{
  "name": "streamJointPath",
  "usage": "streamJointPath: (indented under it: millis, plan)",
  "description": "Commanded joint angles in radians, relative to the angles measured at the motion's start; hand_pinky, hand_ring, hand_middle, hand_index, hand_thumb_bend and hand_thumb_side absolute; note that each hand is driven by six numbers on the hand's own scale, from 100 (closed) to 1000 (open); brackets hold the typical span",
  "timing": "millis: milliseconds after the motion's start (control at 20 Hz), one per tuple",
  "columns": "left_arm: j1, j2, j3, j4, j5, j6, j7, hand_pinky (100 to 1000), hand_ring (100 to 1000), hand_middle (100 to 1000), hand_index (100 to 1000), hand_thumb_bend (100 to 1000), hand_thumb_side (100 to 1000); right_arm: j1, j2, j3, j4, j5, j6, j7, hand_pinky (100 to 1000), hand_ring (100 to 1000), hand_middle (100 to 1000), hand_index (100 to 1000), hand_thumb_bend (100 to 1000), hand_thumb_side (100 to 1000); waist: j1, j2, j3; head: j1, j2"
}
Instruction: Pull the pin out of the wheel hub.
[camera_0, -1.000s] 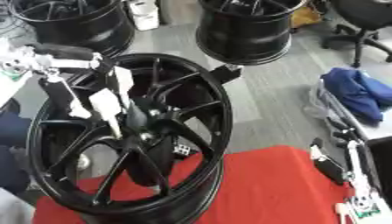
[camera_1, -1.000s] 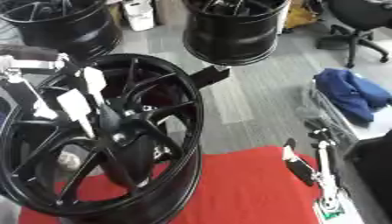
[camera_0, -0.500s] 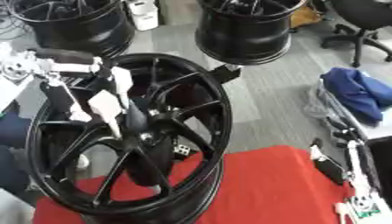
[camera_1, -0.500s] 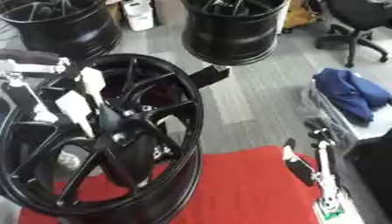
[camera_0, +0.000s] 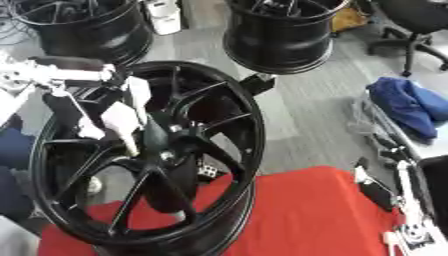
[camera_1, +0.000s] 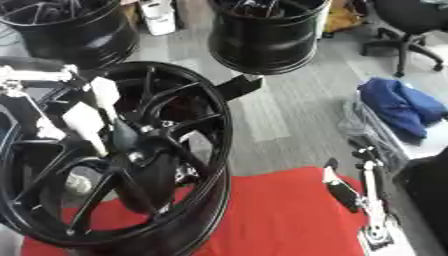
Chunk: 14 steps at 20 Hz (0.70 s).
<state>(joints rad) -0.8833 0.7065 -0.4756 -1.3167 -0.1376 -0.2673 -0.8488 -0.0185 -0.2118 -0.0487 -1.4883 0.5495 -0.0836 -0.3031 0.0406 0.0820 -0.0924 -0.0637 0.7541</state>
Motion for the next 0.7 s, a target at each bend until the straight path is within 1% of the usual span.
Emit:
streamJointPath:
  millis: [50, 200, 300, 400, 550, 700]
  plan:
    - [-0.016, 0.069, 0.045, -0.054, 0.038, -0.034, -0.058, 658, 418, 376, 507, 382, 100, -0.008, -0.019, -0.004, -0.006, -0.001, -0.003, 0.0, 743, 831, 1000, 889, 100, 264, -0.001, -0.014, 0.002, -0.003, -0.006]
    - [-0.011, 0.118, 0.097, -0.103, 0.057, -0.018, -0.058, 666, 418, 375, 508, 388, 100, -0.005, -0.021, -0.007, -0.005, -0.001, -0.001, -0.002, 742, 831, 1000, 889, 100, 264, 0.001, -0.016, 0.007, -0.005, -0.004]
    - [0.0, 0.157, 0.157, -0.137, 0.065, -0.008, -0.054, 672, 418, 376, 507, 389, 100, -0.003, -0.022, -0.008, -0.004, -0.002, 0.0, -0.004, 742, 831, 1000, 889, 100, 264, 0.0, -0.018, 0.012, -0.009, -0.002]
    - [0.026, 0.205, 0.226, -0.17, 0.066, 0.002, -0.024, 679, 419, 377, 507, 395, 100, -0.002, -0.022, -0.011, -0.003, -0.002, 0.001, -0.006, 742, 831, 1000, 889, 100, 265, 0.0, -0.02, 0.017, -0.012, -0.001]
    - [0.11, 0.278, 0.331, -0.211, 0.036, 0.02, 0.06, 680, 423, 381, 511, 401, 100, 0.0, -0.022, -0.015, -0.003, -0.002, 0.003, -0.009, 743, 831, 1000, 889, 100, 264, -0.003, -0.022, 0.024, -0.017, -0.001]
    - [0.225, 0.33, 0.41, -0.195, 0.012, 0.039, 0.136, 666, 424, 383, 514, 400, 100, -0.001, -0.021, -0.017, -0.003, -0.002, 0.004, -0.01, 743, 830, 1000, 889, 100, 266, -0.006, -0.022, 0.032, -0.02, -0.001]
